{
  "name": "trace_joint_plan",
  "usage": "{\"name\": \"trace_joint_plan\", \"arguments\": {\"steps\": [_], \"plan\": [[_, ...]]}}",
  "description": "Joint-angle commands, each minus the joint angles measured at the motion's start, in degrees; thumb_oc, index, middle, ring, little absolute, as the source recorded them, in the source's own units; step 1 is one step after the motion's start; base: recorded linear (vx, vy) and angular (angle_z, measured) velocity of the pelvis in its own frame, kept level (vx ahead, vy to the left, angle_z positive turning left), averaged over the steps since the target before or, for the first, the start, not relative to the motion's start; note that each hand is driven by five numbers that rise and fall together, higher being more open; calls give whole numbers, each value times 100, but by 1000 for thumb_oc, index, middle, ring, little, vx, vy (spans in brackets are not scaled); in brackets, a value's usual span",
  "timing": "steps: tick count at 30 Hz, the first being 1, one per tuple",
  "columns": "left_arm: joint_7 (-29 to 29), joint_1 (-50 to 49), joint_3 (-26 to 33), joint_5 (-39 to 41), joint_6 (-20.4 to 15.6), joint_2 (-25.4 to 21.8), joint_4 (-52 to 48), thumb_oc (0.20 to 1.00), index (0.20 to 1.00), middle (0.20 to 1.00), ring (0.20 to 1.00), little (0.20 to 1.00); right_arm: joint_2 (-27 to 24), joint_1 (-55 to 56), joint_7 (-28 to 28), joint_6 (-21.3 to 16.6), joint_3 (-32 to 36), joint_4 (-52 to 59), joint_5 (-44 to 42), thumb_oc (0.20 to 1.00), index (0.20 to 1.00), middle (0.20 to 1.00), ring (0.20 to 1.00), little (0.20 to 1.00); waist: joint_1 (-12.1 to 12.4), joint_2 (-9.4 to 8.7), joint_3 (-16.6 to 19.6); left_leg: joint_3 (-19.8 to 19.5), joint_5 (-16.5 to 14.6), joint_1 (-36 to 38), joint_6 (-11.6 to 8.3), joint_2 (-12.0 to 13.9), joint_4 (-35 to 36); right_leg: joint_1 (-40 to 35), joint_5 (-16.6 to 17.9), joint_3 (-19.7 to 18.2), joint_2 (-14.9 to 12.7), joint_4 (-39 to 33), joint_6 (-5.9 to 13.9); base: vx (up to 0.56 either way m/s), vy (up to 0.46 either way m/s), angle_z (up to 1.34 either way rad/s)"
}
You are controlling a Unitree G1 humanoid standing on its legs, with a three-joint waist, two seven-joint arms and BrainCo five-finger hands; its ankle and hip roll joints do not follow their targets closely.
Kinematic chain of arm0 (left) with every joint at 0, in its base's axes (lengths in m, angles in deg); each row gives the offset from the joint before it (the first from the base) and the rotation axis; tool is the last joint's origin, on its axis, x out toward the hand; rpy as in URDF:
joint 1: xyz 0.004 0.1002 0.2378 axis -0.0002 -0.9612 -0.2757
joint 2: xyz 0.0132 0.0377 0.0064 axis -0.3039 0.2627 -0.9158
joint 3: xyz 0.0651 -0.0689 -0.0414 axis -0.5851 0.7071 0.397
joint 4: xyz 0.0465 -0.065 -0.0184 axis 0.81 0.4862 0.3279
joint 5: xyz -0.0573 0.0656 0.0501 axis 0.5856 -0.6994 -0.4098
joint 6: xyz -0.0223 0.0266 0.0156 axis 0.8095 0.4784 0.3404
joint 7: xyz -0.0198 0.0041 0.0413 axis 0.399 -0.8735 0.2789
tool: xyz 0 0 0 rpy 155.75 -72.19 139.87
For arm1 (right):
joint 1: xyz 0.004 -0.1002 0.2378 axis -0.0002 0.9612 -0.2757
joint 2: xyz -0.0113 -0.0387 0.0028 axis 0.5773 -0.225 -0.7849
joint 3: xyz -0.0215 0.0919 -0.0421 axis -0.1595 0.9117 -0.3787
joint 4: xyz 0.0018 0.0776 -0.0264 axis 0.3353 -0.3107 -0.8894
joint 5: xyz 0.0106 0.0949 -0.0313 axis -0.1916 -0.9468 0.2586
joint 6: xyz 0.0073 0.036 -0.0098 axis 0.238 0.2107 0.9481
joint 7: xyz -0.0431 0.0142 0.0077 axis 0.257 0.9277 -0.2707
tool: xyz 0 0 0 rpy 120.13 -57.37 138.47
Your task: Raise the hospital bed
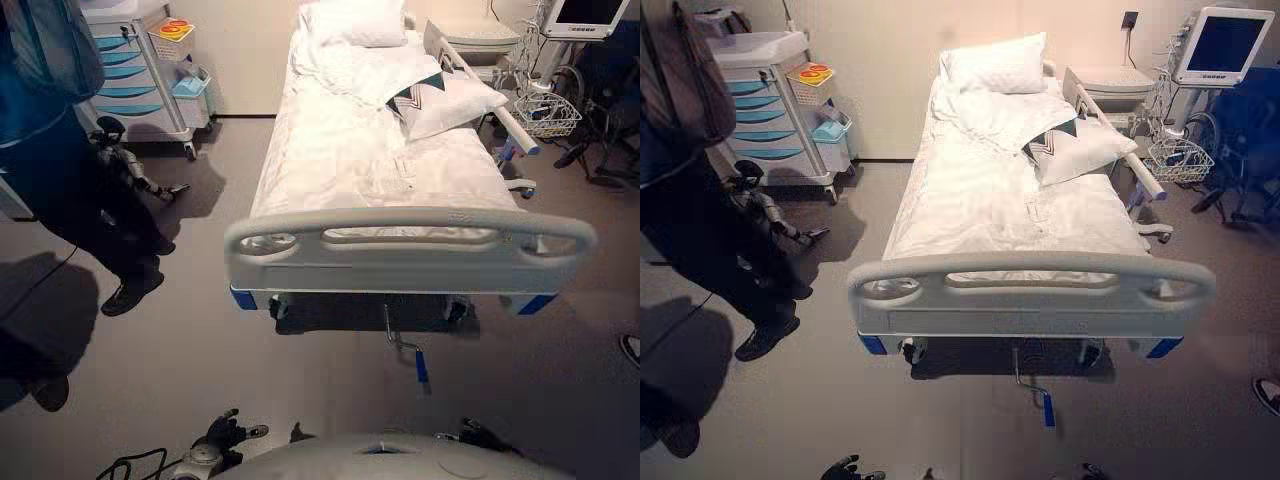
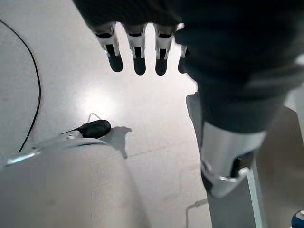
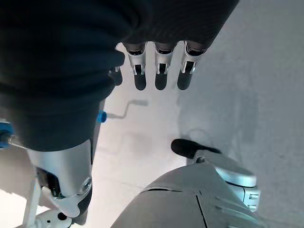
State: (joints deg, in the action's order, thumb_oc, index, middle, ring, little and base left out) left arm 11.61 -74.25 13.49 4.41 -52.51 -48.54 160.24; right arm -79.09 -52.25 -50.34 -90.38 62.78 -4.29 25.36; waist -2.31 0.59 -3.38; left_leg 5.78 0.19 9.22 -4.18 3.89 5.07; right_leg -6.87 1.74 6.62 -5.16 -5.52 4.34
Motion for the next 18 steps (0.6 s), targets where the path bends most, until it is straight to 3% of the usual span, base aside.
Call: {"name": "trace_joint_plan", "arguments": {"steps": [1, 5, 9, 10, 18], "plan": [[0, 296, 36, -12, -203, -23, 88, 1000, 1000, 1000, 1000, 1000, 112, -403, -72, -172, -127, -248, -128, 1000, 1000, 1000, 1000, 1000, -81, -203, -161, -319, -186, -67, 201, -162, -34, 75, 75, 90, -258, 81, 405, -47, 185, 47], [64, 291, 110, 150, -177, -41, 44, 1000, 1000, 1000, 1000, 1000, 77, -401, -53, -170, -104, -217, -161, 1000, 1000, 1000, 1000, 1000, -95, -197, -206, -343, -177, -105, 203, -161, -55, 114, 70, 98, -257, 120, 402, 0, 0, 0], [-21, 471, 115, 403, -233, -86, -122, 1000, 1000, 1000, 1000, 1000, -66, -571, -81, -169, -90, -54, -306, 1000, 1000, 1000, 1000, 1000, -129, -180, -496, -352, -151, -414, 214, -181, -213, 456, 70, 32, -270, 320, 382, -144, 0, -1], [-81, 633, 98, 597, -273, -137, -291, 1000, 1000, 1000, 1000, 1000, -191, -750, -121, -202, -73, 73, -445, 1000, 1000, 1000, 1000, 1000, -149, -165, -759, -355, -128, -685, 215, -185, -367, 728, 90, -11, -277, 460, 362, -204, -6, -1], [-222, 1039, -170, 1029, -444, -350, -1282, 1000, 1000, 1000, 1000, 1000, -404, -1184, -335, -401, -83, 790, -906, 1000, 1000, 1000, 1000, 1000, -237, -101, -1504, -307, -41, -1655, 215, -158, -903, 1827, 104, -172, -220, 1112, 293, -159, -15, -6]]}}
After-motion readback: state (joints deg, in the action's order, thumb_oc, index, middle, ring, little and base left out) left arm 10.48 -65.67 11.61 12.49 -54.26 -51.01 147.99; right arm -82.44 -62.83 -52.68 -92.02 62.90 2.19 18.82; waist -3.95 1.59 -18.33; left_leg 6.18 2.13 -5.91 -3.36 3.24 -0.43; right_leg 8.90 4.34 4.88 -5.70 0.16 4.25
